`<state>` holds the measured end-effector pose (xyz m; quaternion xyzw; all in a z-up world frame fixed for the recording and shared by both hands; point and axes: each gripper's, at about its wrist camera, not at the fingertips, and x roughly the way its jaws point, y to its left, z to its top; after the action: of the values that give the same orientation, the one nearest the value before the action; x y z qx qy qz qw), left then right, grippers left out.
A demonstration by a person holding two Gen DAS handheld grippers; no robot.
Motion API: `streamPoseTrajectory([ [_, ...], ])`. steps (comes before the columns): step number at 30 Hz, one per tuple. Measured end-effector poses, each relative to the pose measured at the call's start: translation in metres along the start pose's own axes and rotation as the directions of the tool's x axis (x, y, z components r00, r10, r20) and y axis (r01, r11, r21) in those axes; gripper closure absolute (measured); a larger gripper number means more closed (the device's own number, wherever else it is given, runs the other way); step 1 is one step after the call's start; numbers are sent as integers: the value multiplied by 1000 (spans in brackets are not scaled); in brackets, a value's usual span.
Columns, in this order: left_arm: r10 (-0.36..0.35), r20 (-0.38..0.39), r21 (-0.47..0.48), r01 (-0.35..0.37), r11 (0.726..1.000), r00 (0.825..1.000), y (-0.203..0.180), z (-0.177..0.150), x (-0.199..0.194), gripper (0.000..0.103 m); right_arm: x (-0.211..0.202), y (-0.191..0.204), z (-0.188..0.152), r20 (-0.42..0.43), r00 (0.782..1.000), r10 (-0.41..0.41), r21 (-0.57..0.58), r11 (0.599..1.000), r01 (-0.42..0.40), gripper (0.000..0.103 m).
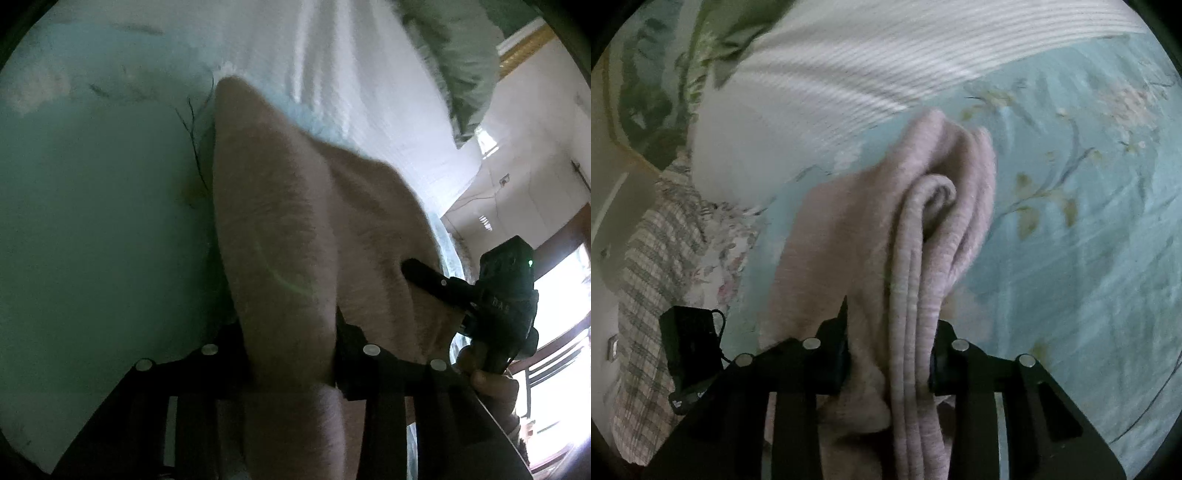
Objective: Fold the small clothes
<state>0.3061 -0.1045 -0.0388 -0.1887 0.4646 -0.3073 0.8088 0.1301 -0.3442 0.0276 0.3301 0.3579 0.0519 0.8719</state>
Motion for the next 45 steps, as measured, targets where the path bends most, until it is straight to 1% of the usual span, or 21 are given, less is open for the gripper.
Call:
streamPoseTrajectory([
  [1,6,12,8,-6,1000,1000,-3,-1,-9,67,1,11,-4,-3,1000,13,-21,1000,-13,70],
  [3,19,57,19,-20,1000,998,0,-9,-44,67,6,35,-15,-13,999,52,-59,997,-52,70],
  [6,38,110,11,-39,999,993,12,-23,-95,67,20,70,-34,-40,992,123,-91,988,-126,70],
  [9,77,153,8,-79,997,985,28,-42,-145,67,35,97,-55,-73,982,174,-114,977,-182,70],
  [12,124,180,-2,-126,992,976,43,-64,-181,67,55,118,-79,-117,973,197,-136,968,-212,70],
  [14,154,190,-18,-153,988,970,55,-80,-200,67,68,123,-93,-148,967,209,-121,966,-227,70],
  [16,176,187,-36,-173,984,966,71,-97,-214,67,82,124,-109,-185,962,199,-107,969,-221,70],
  [17,184,178,-51,-177,983,967,80,-106,-218,67,87,124,-115,-196,963,186,-105,972,-209,69],
  [20,209,131,-107,-196,975,969,100,-123,-208,66,96,118,-133,-202,969,138,-95,983,-160,65],
  [22,226,108,-118,-214,970,968,111,-136,-204,63,96,112,-138,-196,972,129,-71,987,-145,62],
  [24,245,101,-116,-234,965,964,115,-143,-200,58,93,106,-141,-190,974,124,-52,989,-136,59],
  [27,259,98,-107,-248,963,961,113,-143,-200,50,86,105,-140,-180,977,118,-46,991,-128,57],
  [31,277,116,-100,-266,959,954,109,-144,-211,50,65,108,-138,-138,987,84,-61,994,-93,56],
  [33,293,141,-91,-282,955,946,105,-143,-220,52,50,113,-133,-87,995,56,-83,995,-63,56],
  [35,302,169,-78,-293,953,938,103,-142,-230,53,39,122,-126,-31,998,49,-112,992,-52,56],
  [37,287,189,-65,-280,958,939,103,-140,-240,54,36,130,-119,-9,998,65,-133,989,-66,56],
  [40,252,206,-45,-249,968,945,96,-135,-244,56,45,147,-111,-30,996,89,-177,980,-92,58],
  [41,238,209,-34,-236,971,948,95,-133,-246,59,51,150,-110,-38,996,82,-191,978,-88,58],
  [42,225,209,-23,-225,974,952,92,-132,-244,60,59,151,-108,-44,998,49,-202,978,-57,58],
  [43,212,207,-13,-214,977,955,89,-132,-244,60,65,150,-107,-46,999,16,-201,979,-25,58],
  [45,187,197,9,-192,981,963,84,-133,-241,61,77,143,-106,-62,998,-5,-175,985,-6,59],
])
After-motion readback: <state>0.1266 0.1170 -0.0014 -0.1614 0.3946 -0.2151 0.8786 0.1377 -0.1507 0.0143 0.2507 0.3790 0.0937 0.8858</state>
